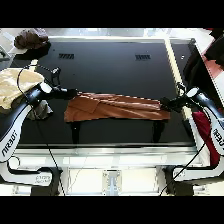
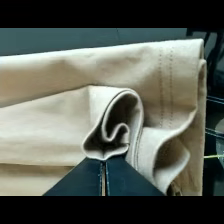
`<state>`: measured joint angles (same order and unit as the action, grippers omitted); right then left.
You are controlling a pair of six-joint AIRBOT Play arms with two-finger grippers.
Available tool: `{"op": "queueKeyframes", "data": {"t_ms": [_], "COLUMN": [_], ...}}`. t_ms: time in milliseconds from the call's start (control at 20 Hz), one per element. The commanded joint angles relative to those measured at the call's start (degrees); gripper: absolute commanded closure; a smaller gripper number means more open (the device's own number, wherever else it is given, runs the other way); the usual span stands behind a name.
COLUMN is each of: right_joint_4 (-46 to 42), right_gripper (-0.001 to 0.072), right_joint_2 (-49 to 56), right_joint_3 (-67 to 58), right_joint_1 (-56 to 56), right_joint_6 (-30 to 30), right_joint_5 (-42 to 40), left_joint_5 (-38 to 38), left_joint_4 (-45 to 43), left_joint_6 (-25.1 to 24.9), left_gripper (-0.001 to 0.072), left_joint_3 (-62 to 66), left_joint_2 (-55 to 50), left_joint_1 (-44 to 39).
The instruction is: Fold the shirts.
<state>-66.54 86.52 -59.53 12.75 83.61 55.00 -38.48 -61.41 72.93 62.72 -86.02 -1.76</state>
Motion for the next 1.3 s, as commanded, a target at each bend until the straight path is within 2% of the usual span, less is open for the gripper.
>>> {"op": "queueKeyframes", "data": {"t_ms": [0,50,100,150,200,350,450,500,550,600,700,850,1000,1100,1200,1250], "right_joint_4": [-0.6,0.0,0.1,0.0,-0.4,-4.2,-5.8,-5.9,-5.7,-4.9,-2.0,4.9,15.8,22.1,22.4,22.4], "right_gripper": [0.0697,0.0671,0.0575,0.0461,0.0381,0.0377,0.0375,0.0359,0.0252,0.0186,0.0188,0.0193,0.0194,0.0188,0.0089,0.0062], "right_joint_2": [0.3,0.2,0.1,-0.3,-1.2,-7.2,-13.8,-17.2,-20.3,-23.0,-25.6,-23.1,-14.2,-7.8,-2.5,0.2], "right_joint_3": [-0.2,-0.7,-2.1,-4.1,-7.0,-16.5,-21.0,-21.6,-21.6,-21.6,-21.5,-20.4,-19.3,-19.3,-19.3,-19.3], "right_joint_1": [-0.1,-0.1,0.0,0.0,0.0,0.5,2.3,3.8,6.2,9.6,17.4,28.6,37.0,39.0,38.4,37.5], "right_joint_6": [0.3,0.3,0.2,-0.9,-2.3,-3.8,-6.3,-6.9,-6.3,-3.8,-0.2,-0.3,-8.3,-11.8,-11.8,-12.3], "right_joint_5": [1.2,2.5,4.9,8.2,12.0,20.6,21.4,19.3,15.9,12.4,9.1,15.1,30.4,34.3,33.3,33.4], "left_joint_5": [1.9,1.9,1.8,1.9,1.8,1.8,1.9,1.9,1.9,1.8,1.8,1.8,1.8,1.8,1.8,1.7], "left_joint_4": [0.2,0.8,2.5,3.8,4.0,4.0,4.0,4.0,4.0,4.0,4.0,0.0,-4.1,-4.2,-4.2,-4.2], "left_joint_6": [-0.1,-0.1,-0.1,-0.1,-0.1,-0.1,-0.4,-3.0,-6.5,-9.3,-11.7,-11.7,-11.7,-11.6,-10.3,-9.5], "left_gripper": [0.0689,0.0673,0.0555,0.0322,0.0147,0.0130,0.0130,0.0130,0.0130,0.0130,0.0131,0.0132,0.0219,0.0219,0.0219,0.0219], "left_joint_3": [0.1,0.1,0.1,0.2,0.6,2.3,3.1,3.4,3.8,4.5,7.3,15.3,21.9,24.7,26.4,26.6], "left_joint_2": [-0.2,-0.2,0.0,0.7,1.6,6.5,11.3,13.9,16.2,18.5,21.5,20.2,14.5,9.5,4.1,1.7], "left_joint_1": [0.0,0.0,0.0,0.0,0.0,1.2,2.2,2.2,1.6,0.3,-3.4,-10.6,-17.4,-21.4,-24.6,-25.8]}}
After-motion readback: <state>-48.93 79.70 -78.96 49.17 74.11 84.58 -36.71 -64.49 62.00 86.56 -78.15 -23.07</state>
